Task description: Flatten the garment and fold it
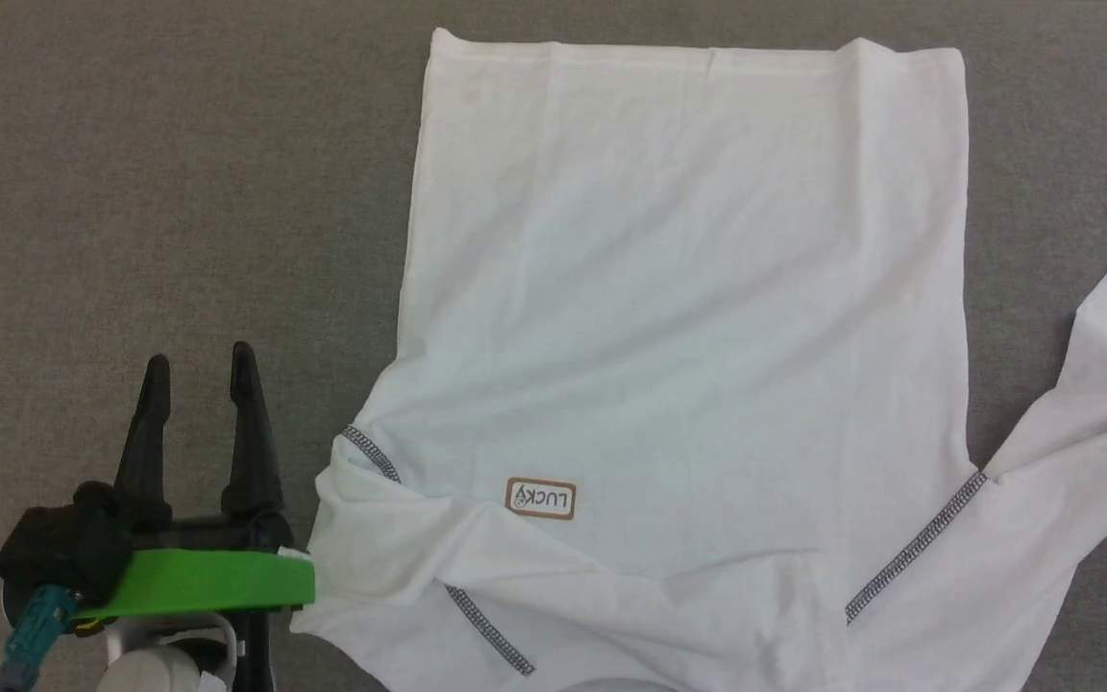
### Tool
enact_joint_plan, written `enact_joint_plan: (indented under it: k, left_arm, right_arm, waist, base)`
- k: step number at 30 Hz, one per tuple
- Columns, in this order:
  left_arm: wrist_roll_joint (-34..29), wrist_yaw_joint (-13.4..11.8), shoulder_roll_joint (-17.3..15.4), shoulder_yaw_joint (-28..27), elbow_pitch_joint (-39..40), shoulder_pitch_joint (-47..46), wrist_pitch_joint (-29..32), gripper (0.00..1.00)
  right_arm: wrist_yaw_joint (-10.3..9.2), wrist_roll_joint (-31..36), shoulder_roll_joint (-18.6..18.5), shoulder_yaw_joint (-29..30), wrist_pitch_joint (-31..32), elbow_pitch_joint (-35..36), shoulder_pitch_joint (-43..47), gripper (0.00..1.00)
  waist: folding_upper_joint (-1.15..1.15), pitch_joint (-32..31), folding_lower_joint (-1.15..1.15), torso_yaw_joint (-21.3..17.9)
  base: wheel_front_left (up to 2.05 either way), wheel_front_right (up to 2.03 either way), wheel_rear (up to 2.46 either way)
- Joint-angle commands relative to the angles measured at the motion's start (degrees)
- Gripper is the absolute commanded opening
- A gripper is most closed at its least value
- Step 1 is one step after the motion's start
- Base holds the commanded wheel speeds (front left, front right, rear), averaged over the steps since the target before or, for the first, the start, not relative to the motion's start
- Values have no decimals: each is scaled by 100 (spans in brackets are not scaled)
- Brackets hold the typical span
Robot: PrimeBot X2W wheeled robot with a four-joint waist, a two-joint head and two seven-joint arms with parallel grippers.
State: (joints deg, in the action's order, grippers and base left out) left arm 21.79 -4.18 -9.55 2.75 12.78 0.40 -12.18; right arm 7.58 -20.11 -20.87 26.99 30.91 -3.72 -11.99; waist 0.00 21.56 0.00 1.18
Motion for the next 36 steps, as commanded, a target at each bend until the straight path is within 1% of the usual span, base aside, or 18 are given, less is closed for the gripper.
enact_joint_plan:
  k: [1, 4, 12, 15, 16, 18, 19, 20, 21, 22, 28, 32, 36]
  left_arm:
    - [-25, -44, -50, 12, 48, -68, -9, 100]
    - [-55, -37, -61, 51, 120, -167, -14, 100]
    - [-111, -16, -76, 166, 192, -353, -10, 100]
    - [-111, -33, -77, 169, 169, -355, -12, 100]
    - [-102, -42, -85, 160, 159, -345, -14, 100]
    - [-95, -45, -100, 153, 151, -340, -11, 100]
    - [-91, -49, -109, 145, 154, -341, -7, 100]
    - [-87, -53, -116, 140, 158, -343, -4, 100]
    - [-84, -58, -125, 133, 162, -345, 1, 100]
    - [-82, -62, -131, 130, 166, -347, 6, 100]
    - [-77, -103, -162, 107, 170, -348, 31, 100]
    - [-72, -116, -168, 110, 147, -325, 21, 100]
    - [-44, -131, -159, 112, 105, -242, 10, 100]
  right_arm:
    - [-9, 69, -64, -27, 53, -13, -139, 100]
    - [-9, 146, -134, 27, 212, -138, -348, 100]
    - [-9, 519, -138, 451, 647, -578, -814, 100]
    - [-9, 568, 5, 595, 718, -711, -893, 100]
    - [-9, 547, 129, 664, 774, -768, -942, 100]
    - [-9, 556, 246, 736, 831, -811, -979, 100]
    - [-9, 550, 300, 761, 852, -815, -999, 83]
    - [-9, 552, 342, 802, 855, -820, -1019, 46]
    - [-9, 573, 376, 833, 854, -824, -1035, 22]
    - [-9, 594, 392, 837, 849, -822, -1043, 0]
    - [-9, 698, 417, 906, 619, -805, -1157, 0]
    - [-9, 797, 309, 993, 354, -814, -1182, 0]
    - [-9, 915, 111, 1161, 183, -829, -1110, 0]
  waist:
    - [0, 177, 0, 18]
    - [0, 360, 0, 58]
    - [0, 662, 0, 228]
    - [0, 683, 0, 263]
    - [0, 688, 0, 281]
    - [0, 679, 0, 298]
    - [0, 675, 0, 305]
    - [0, 674, 0, 310]
    - [0, 673, 0, 313]
    - [0, 672, 0, 314]
    - [0, 600, 0, 279]
    - [0, 417, 0, 264]
    - [0, 126, 0, 270]
  base:
    - [0, 0, 0]
    - [0, 0, 0]
    - [0, 0, 0]
    - [0, 0, 0]
    - [0, 0, 0]
    - [0, 0, 0]
    - [0, 0, 0]
    - [0, 0, 0]
    - [0, 0, 0]
    - [0, 0, 0]
    - [0, 0, 0]
    - [0, 0, 0]
    - [0, 0, 0]
